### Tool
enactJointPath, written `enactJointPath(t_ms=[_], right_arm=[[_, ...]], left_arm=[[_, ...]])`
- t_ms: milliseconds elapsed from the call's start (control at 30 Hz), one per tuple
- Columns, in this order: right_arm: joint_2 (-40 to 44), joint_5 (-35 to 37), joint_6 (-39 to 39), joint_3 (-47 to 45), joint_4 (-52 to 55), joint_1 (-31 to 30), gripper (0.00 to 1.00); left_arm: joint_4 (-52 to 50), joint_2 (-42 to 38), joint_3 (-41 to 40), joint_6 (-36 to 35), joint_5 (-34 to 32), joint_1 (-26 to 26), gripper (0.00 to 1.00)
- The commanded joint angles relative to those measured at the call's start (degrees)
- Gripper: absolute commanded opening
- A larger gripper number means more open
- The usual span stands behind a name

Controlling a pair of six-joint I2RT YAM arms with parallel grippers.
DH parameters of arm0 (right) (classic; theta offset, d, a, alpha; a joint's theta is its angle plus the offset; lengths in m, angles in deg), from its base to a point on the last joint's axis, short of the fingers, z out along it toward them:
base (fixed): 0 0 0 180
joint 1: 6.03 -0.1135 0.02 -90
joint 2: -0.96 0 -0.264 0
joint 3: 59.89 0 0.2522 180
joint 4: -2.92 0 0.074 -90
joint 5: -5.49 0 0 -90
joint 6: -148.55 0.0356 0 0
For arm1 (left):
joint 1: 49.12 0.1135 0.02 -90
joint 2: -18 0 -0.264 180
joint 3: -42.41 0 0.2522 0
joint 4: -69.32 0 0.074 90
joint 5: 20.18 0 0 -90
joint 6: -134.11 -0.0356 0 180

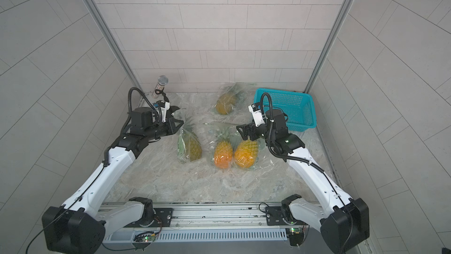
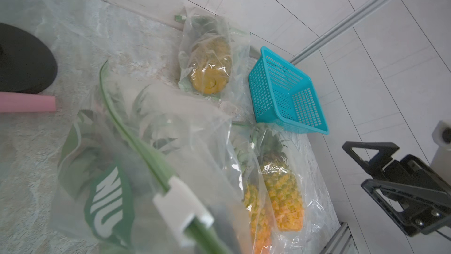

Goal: Open the zip-top bag and take out the pineapple
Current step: Adjust the zipper food storage bag at the center of the board.

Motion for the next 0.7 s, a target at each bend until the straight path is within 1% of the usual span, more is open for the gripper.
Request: enactJointPath(t_ms=[0, 167, 233, 433, 600, 667], right_arm=[[-1.9, -6.5, -3.9, 3.3, 0.4, -0.3, 0.96], [-4.6, -13.2, -7.7, 6.1, 0.8, -0.3, 0.91], [-5.1, -15.9, -9.1, 6.3, 0.5, -0.3, 0.9], [-7.9, -24.2, -12.1, 7.1, 0.3, -0.3, 0.79], [-11.4, -31.8, -13.8, 7.8, 1.2, -0.5, 0.74], [-12.5, -31.9, -14.8, 7.8, 1.7, -0.8, 0.73]], left_arm=[[1.6, 0.5, 6.3, -6.0, 4.2, -1.0, 0.0], [-0.8, 2.3, 8.7, -12.1, 14.9, -1.1, 0.0], [-2.3, 2.1, 8.5, -14.0, 16.2, -1.1, 0.0], [-7.1, 1.0, 7.2, -20.8, 18.6, -1.1, 0.0], [-7.4, 0.6, 5.8, -21.9, 18.8, -1.1, 0.0], [-7.4, 0.5, 5.9, -22.2, 19.6, -1.1, 0.0]])
